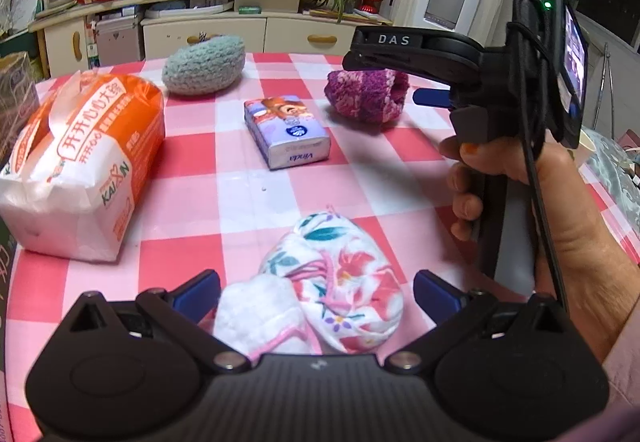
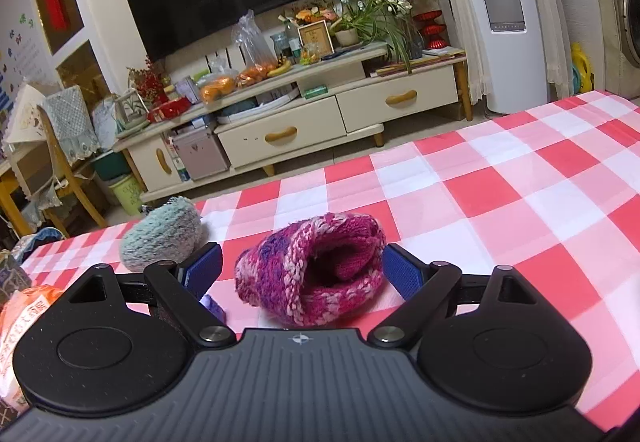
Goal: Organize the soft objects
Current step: 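Close left tool on floral fabric pouch while right tool closes on purple knit hat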
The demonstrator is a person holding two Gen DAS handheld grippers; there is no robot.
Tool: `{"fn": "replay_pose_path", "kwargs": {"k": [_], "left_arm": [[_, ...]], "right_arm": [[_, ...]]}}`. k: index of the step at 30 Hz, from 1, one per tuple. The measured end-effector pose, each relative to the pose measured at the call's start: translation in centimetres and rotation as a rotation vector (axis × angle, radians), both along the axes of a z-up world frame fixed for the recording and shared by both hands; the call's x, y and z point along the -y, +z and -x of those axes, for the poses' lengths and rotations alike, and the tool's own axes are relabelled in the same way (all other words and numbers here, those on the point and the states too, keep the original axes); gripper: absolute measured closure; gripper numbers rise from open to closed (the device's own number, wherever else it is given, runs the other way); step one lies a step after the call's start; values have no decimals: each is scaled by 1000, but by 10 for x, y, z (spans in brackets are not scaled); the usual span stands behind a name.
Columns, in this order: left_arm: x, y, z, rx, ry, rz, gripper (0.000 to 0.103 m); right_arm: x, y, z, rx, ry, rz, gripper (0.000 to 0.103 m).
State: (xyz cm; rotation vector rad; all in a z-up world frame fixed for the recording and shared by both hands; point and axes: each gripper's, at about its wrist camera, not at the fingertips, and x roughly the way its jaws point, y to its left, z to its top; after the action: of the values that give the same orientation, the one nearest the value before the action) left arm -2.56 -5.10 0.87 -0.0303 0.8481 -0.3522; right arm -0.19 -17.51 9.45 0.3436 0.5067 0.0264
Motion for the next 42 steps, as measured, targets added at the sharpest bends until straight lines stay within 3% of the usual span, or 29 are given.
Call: {"fn": "replay_pose_path", "kwargs": {"k": [6,15,18,23,42], "left_arm": [[-2,-3,-5,-21,1,11,2],[1,-2,-9,-9,-23,0,8],[2,0,-7,-5,-27,7,14],[0,2,-6,-4,-35,30,34],[-8,4,3,-24,2,56,39]], "right_arm": [[0,-11,-14,-66,2,-30,0],[-5,-16,-18,-62,7,-68,0],[-2,-14,-14,-54,3,-75,0],[-1,-14,-10,-41,24,-70,1],[-5,-9,10,0,51,24,37]]}}
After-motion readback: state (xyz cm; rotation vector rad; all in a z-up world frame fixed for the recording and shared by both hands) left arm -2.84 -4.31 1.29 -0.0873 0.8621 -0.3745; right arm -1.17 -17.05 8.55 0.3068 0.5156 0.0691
